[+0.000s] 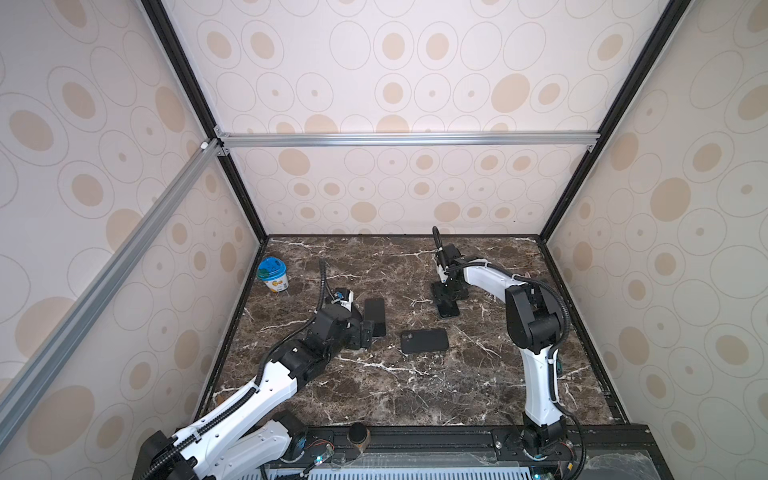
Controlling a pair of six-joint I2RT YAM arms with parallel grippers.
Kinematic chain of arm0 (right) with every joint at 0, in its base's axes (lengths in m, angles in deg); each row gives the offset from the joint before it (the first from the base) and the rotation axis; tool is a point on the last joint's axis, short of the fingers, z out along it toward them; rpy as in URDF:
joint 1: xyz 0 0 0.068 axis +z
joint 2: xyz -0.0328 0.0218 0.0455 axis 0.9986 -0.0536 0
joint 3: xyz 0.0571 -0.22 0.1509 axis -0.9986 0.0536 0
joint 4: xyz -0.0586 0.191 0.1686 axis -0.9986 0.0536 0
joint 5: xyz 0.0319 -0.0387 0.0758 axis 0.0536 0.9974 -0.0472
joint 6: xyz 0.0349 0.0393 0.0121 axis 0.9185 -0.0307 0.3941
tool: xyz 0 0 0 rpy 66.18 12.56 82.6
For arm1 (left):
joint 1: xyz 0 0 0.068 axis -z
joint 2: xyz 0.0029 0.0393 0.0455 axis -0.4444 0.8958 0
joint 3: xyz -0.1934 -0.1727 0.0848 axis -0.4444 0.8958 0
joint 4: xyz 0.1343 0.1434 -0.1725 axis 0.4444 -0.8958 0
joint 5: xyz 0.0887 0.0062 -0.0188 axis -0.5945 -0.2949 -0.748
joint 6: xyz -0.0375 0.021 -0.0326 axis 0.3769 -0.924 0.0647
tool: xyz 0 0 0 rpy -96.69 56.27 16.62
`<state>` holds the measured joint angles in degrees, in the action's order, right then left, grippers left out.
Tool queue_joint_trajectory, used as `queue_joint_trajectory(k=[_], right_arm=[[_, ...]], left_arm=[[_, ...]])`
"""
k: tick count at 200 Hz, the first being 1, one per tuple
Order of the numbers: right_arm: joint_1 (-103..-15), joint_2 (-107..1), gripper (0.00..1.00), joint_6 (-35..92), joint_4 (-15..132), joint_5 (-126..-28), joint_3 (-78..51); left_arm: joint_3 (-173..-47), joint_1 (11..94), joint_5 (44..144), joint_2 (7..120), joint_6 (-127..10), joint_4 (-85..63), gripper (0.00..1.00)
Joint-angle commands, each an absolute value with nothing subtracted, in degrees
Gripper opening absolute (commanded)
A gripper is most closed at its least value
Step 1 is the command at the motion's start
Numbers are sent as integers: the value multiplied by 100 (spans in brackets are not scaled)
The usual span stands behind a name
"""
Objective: Put the phone into the phone case
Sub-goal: 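Lift the blue-framed phone toward the black case while the left arm moves in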
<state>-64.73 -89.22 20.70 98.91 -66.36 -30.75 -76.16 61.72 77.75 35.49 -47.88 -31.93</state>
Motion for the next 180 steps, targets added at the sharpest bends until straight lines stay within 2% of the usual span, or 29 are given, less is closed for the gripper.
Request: queue_joint_trajectory(k=[1,26,39,74,138,180], right_arm=[[-6433,-8549,25,1856,9992,-6977,-2815],[-6433,-8255,18,1770,9914,-7194,-2657],[-6433,-8116,10,1699,9876,-7335,-2588],[-6418,-7712,5,1521,9694,-7682,-2333],[-6161,-6739,4,1344,8991,-8528,-1519],[-5761,-6060,2,1352,8174,-8726,-846]], left_arm=[[-7667,6085,8076,3666,-4639,-2784,100],[-7746,5951,8439,3984,-4559,-2590,100],[-7813,5895,8641,4160,-4514,-2457,100],[-8091,5771,9132,4611,-4467,-2184,100],[-8398,5552,10362,5190,-4099,-1499,96],[-8359,5480,11097,5324,-3769,-917,94]])
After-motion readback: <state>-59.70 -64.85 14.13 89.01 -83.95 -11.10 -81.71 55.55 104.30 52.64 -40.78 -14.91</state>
